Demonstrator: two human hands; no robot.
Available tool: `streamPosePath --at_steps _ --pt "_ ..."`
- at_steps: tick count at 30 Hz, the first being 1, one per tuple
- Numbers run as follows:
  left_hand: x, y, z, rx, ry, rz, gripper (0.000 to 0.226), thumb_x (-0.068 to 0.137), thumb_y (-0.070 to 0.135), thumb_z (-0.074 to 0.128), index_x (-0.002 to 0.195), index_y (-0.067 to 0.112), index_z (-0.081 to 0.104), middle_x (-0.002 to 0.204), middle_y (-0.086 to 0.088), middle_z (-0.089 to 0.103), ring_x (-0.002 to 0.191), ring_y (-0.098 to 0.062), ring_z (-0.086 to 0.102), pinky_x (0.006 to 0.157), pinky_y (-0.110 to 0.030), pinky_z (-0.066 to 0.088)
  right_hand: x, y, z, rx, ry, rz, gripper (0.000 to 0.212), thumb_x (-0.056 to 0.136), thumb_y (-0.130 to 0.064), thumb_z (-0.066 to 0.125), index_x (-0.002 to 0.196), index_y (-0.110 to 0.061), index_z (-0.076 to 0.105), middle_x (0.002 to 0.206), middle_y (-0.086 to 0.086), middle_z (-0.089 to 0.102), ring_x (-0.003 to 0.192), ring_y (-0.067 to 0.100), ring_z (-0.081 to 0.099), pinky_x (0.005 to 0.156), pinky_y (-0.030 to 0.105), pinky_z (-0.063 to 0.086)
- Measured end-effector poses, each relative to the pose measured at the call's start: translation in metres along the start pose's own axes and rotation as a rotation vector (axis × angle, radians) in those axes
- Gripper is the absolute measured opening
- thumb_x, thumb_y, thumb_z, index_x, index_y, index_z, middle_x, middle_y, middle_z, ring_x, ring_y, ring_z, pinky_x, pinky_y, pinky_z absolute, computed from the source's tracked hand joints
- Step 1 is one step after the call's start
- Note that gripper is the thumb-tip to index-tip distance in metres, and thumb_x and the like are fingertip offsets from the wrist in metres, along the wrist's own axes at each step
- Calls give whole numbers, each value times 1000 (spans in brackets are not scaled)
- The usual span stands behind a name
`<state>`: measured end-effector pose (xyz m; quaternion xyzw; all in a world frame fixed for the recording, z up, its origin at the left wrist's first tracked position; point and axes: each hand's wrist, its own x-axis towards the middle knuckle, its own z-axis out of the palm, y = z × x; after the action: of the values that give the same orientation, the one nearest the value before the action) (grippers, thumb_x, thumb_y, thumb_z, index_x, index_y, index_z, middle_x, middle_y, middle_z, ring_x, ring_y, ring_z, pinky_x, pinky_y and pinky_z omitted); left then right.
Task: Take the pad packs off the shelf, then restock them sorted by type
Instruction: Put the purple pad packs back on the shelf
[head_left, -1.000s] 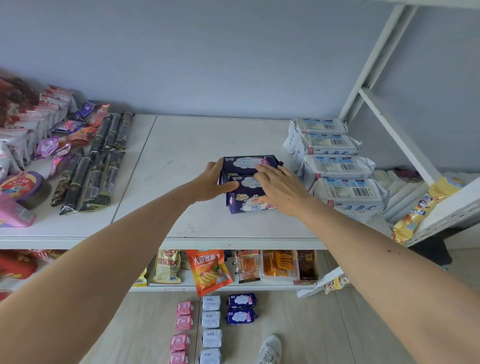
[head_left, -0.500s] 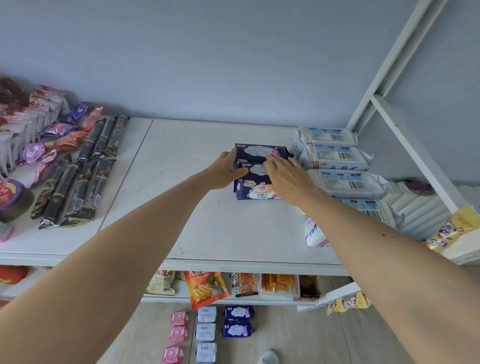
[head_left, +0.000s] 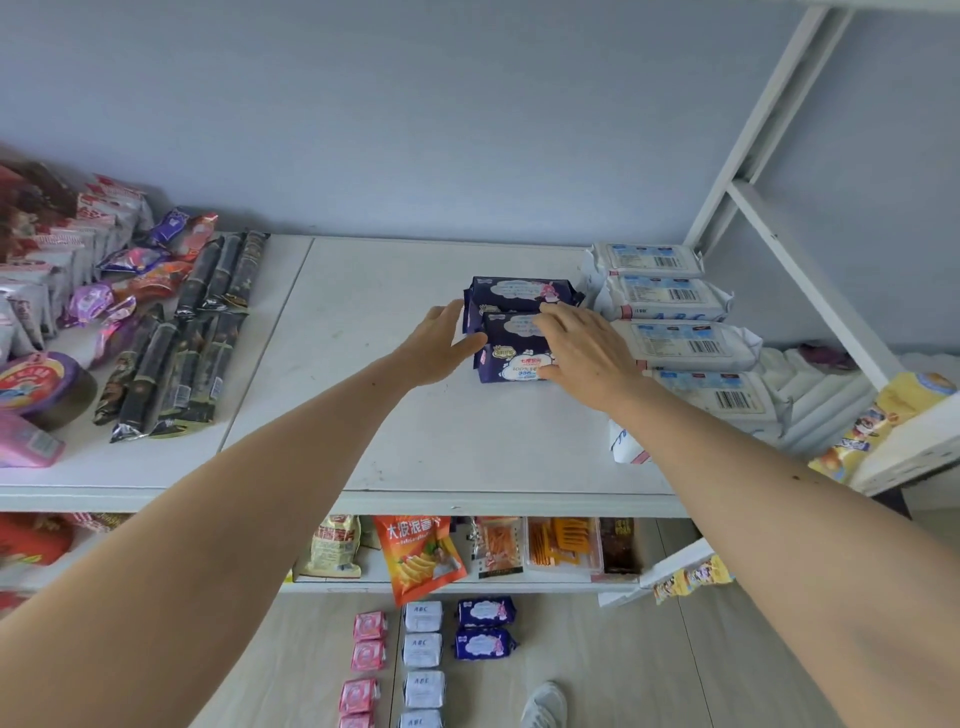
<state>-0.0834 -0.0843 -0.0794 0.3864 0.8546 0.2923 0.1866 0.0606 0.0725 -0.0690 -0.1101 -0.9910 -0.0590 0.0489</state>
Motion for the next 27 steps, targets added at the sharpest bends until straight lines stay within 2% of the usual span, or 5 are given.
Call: streamPosePath --at_steps 5,8,13,23,27 --pt "-30 -12 18 -19 186 49 43 94 34 50 133 16 44 131 -6 47 118 -23 50 94 -42 46 -37 -23 1 56 132 33 46 82 -19 71 123 -5 54 133 9 50 123 29 47 103 40 36" --pt "-54 -13 33 -45 232 112 36 95 29 51 127 14 51 127 -5 51 110 -18 56 90 -39 50 -62 -37 7 113 195 60 43 84 -15 68 124 -5 56 130 8 54 117 28 53 97 41 43" --pt "-97 -11 61 -76 279 176 29 96 25 50 122 13 57 124 -5 54 103 -16 60 83 -29 50 -109 -54 23 176 282 39 24 83 -10 69 106 -3 65 113 9 62 98 28 61 82 41 48" --pt "-190 -35 154 -12 495 207 21 92 19 53 109 11 64 113 -5 56 100 -21 57 70 -30 50 -212 -68 98 292 409 -96 10 88 -11 63 94 -6 69 105 8 65 90 24 61 81 33 45" --pt "-225 -67 213 -6 510 193 18 91 17 54 102 8 65 105 -8 59 93 -23 57 77 -32 48 -251 -76 150 398 374 -107 12 89 -13 60 95 -6 68 105 8 64 93 26 62 80 38 48"
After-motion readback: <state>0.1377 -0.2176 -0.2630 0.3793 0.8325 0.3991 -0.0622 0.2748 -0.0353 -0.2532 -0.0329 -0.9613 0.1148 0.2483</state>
